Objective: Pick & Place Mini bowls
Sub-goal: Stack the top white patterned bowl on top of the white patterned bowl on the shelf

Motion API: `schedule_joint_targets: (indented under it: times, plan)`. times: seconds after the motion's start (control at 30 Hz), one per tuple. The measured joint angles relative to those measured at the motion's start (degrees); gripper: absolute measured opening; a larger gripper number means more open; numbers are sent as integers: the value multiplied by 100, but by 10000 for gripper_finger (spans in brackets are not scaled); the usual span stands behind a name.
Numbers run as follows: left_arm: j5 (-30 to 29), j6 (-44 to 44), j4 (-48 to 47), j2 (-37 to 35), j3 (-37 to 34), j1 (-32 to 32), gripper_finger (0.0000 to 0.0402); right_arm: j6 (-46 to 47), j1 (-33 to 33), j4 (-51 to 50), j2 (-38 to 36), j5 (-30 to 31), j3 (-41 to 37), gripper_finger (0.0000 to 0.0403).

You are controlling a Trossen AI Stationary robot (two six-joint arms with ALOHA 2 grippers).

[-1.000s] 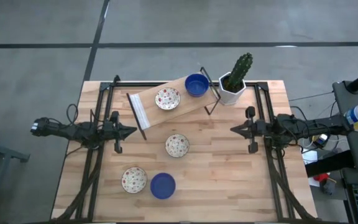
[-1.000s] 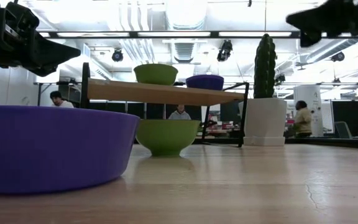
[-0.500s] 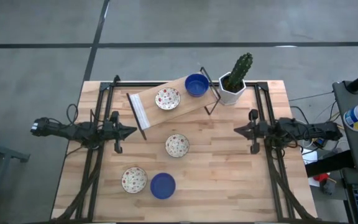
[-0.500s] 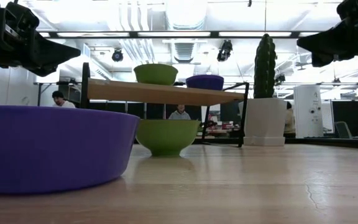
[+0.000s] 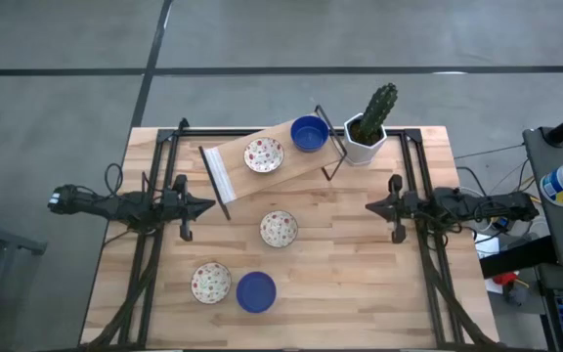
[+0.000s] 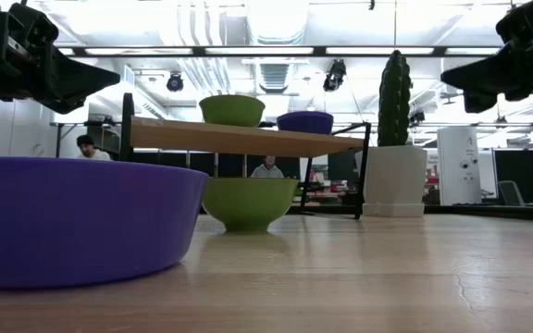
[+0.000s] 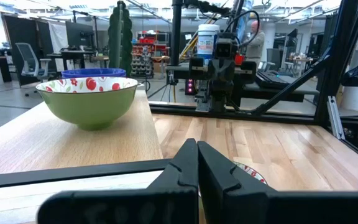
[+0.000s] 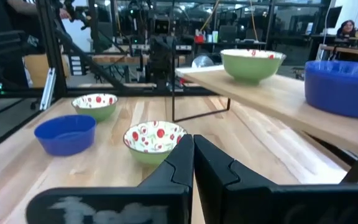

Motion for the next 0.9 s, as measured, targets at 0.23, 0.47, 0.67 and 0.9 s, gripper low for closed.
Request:
schedule_joint_targets:
  times: [0.23,0.47,0.67,0.9]
  plan:
    - [0,0,0,0,0,1,0,-13,0,27,32,0,-65,9]
    - [0,0,0,1,1,2,0,-3,0,31,37,0,-65,9]
    - [0,0,0,1,1,1,0,1,0,31,30,0,-65,9]
    - [0,0,0,1,2,2,0,-1,0,32,31,0,-65,9]
